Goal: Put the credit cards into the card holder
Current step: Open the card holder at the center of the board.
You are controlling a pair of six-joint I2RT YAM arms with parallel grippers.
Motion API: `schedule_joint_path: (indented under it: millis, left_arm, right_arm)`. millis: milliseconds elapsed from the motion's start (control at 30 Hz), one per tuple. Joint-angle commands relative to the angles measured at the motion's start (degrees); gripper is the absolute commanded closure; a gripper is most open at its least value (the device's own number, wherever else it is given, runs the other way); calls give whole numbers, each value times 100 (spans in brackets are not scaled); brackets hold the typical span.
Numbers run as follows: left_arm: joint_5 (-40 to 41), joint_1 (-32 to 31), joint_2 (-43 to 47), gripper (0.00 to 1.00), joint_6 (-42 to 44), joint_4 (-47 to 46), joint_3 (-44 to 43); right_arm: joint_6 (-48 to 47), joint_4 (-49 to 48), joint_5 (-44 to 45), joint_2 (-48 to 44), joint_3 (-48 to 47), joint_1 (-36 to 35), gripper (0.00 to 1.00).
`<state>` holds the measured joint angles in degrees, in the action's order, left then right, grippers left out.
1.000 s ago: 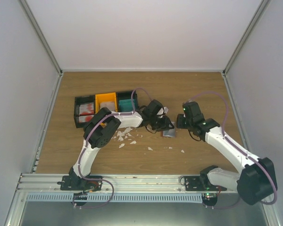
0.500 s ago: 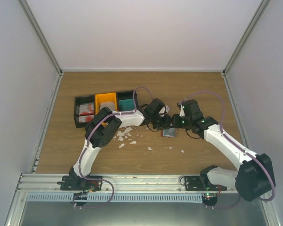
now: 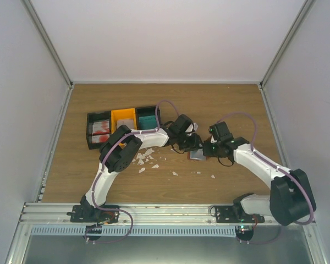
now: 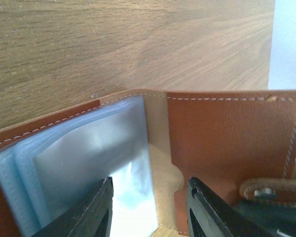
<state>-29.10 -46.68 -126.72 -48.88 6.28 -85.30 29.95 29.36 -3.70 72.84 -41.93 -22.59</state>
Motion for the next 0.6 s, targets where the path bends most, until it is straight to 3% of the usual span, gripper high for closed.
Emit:
schedule_joint_path:
  millis: [0, 200, 567]
  left_arm:
    - [323, -43, -222, 56, 42, 318, -1]
    - [371, -43, -158, 56, 45, 276, 55]
    - [729, 16, 808, 57, 224, 139, 692]
  right_arm:
    - [193, 320, 1069, 187, 51, 33, 71]
    - [38, -47, 1051, 473, 64, 74, 61]
    - [-501, -621, 396, 1376, -91, 82, 56]
